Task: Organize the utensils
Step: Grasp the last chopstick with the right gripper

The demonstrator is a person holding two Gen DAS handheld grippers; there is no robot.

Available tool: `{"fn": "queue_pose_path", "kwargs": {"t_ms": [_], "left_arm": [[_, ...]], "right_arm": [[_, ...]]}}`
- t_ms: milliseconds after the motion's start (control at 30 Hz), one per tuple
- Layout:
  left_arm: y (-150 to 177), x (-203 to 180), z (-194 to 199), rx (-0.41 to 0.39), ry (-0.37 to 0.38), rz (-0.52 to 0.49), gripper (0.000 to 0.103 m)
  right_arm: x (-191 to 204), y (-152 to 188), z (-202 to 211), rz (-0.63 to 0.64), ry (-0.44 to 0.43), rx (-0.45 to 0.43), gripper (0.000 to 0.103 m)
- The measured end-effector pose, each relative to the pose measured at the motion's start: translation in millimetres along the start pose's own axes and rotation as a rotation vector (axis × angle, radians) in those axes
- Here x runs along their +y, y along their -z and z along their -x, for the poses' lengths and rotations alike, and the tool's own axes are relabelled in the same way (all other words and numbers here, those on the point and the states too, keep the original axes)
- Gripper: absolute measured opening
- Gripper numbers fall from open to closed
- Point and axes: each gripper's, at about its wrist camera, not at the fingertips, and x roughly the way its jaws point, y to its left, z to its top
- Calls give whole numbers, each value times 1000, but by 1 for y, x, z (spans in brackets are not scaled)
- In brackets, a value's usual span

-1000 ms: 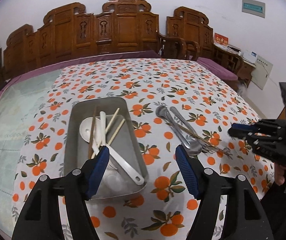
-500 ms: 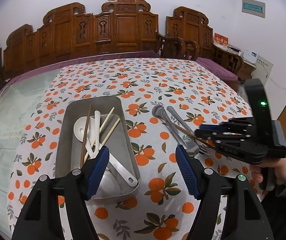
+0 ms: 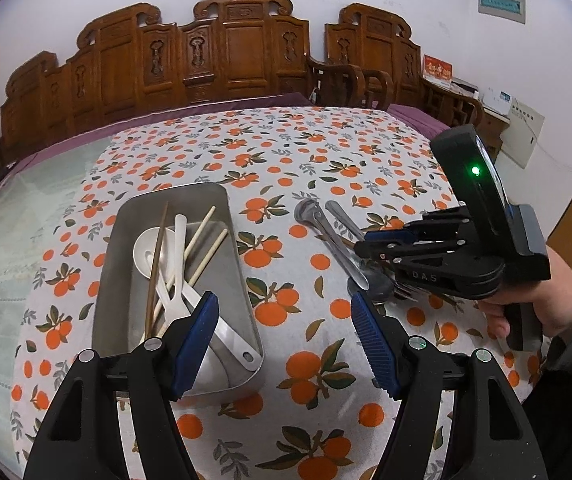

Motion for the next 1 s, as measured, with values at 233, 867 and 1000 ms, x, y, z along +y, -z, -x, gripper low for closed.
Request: {"fn": "queue_pose_path", "kwargs": {"t_ms": [233,867,1000], "left_arm": [[0,-2,0,-6,-4,-3,66],[0,-13,1,-8,-11,-28,66],[-6,-18,-2,4,-7,-14,66]], "right_arm": [[3,-3,-9,46,25,42,7],[-20,17,38,-55,36,31,6],[-32,22,45,-81,64,8,6]]}}
